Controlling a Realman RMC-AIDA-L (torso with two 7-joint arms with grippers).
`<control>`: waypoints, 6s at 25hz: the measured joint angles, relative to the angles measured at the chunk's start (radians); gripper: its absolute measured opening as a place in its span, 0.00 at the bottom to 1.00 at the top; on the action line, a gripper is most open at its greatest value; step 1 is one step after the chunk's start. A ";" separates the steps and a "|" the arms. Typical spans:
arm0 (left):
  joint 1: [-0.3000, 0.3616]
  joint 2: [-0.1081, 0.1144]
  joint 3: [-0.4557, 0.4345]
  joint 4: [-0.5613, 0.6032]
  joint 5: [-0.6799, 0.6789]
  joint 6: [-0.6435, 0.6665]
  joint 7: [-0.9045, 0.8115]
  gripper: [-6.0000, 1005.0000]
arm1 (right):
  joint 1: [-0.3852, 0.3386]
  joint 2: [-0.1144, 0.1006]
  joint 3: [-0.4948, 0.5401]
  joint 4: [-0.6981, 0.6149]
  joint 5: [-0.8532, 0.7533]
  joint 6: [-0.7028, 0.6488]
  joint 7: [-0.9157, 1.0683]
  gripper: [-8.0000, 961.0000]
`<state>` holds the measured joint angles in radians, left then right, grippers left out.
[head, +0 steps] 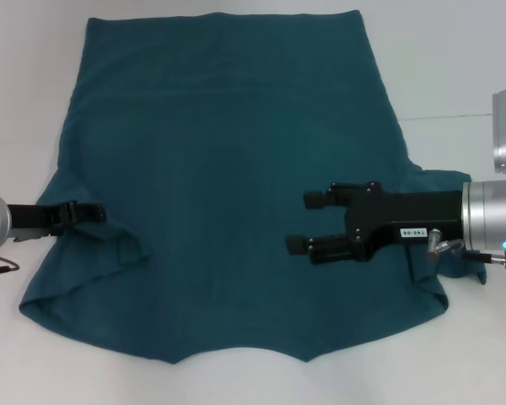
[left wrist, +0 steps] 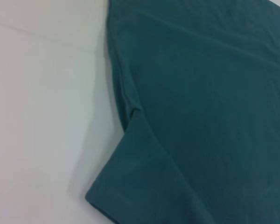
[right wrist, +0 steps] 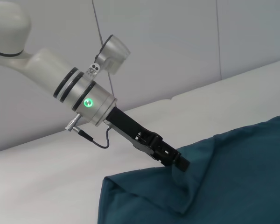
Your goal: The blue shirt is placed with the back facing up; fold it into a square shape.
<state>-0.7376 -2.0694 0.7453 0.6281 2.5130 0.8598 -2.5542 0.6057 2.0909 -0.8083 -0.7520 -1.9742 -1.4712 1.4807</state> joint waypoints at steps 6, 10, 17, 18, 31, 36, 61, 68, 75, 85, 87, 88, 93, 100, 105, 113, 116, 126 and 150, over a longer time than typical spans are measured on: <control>-0.003 0.000 0.002 -0.001 0.000 -0.009 0.001 0.80 | 0.002 0.000 0.004 0.012 0.000 0.000 -0.008 0.95; -0.005 -0.001 0.002 -0.002 -0.002 -0.035 0.003 0.79 | 0.002 0.000 0.005 0.016 0.000 0.000 -0.009 0.95; -0.008 -0.002 0.003 -0.010 -0.001 -0.057 0.014 0.79 | 0.002 0.000 0.004 0.024 0.010 0.001 -0.012 0.95; -0.008 -0.001 0.004 -0.010 0.000 -0.052 0.013 0.78 | 0.002 0.000 0.004 0.024 0.010 0.001 -0.012 0.95; -0.009 0.024 -0.003 -0.002 0.079 0.037 -0.056 0.77 | 0.009 0.000 0.005 0.025 0.011 0.005 -0.013 0.95; -0.020 0.024 0.000 -0.011 0.080 0.030 -0.055 0.76 | 0.011 0.000 0.004 0.024 0.015 0.004 -0.013 0.95; -0.076 0.018 0.007 -0.065 0.072 -0.080 -0.012 0.73 | 0.008 0.000 -0.001 0.025 0.035 0.002 -0.013 0.94; -0.072 0.013 0.005 -0.065 0.072 -0.112 -0.013 0.72 | 0.010 0.000 -0.002 0.025 0.040 0.000 -0.013 0.94; -0.064 0.002 0.006 -0.069 0.067 -0.169 0.003 0.71 | 0.011 0.001 -0.004 0.025 0.049 0.002 -0.012 0.94; -0.074 -0.003 0.012 -0.083 0.067 -0.180 0.030 0.52 | 0.011 0.001 0.003 0.034 0.054 0.006 -0.013 0.94; -0.074 -0.003 0.012 -0.082 0.067 -0.180 0.032 0.44 | 0.011 0.001 0.004 0.037 0.058 0.007 -0.013 0.93; -0.074 -0.003 0.012 -0.081 0.067 -0.180 0.034 0.40 | 0.011 0.002 0.004 0.037 0.060 0.007 -0.014 0.93; -0.075 -0.004 0.012 -0.079 0.067 -0.180 0.050 0.20 | 0.011 0.001 0.004 0.039 0.063 0.011 -0.015 0.93; -0.087 -0.006 0.014 -0.066 0.067 -0.169 0.055 0.02 | 0.011 0.001 0.003 0.040 0.063 0.020 -0.015 0.93; -0.118 -0.006 0.019 -0.046 0.068 -0.145 0.055 0.01 | 0.011 0.001 0.003 0.040 0.063 0.022 -0.016 0.93; -0.164 -0.021 0.042 -0.043 0.067 -0.152 0.056 0.01 | 0.000 0.001 0.004 0.041 0.065 0.022 -0.016 0.93; -0.173 -0.029 0.067 -0.041 0.067 -0.148 0.064 0.01 | -0.001 0.001 0.004 0.045 0.071 0.022 -0.022 0.93; -0.176 -0.046 0.146 -0.037 0.056 -0.145 0.095 0.38 | -0.002 0.001 0.004 0.050 0.078 0.023 -0.027 0.92; 0.116 0.014 -0.161 0.253 -0.335 0.955 0.598 0.67 | -0.025 -0.011 0.025 -0.693 -0.613 -0.167 0.614 0.92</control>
<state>-0.6218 -2.0553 0.5841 0.8815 2.1784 1.8148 -1.9560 0.5807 2.0796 -0.7837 -1.4448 -2.5870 -1.6386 2.0948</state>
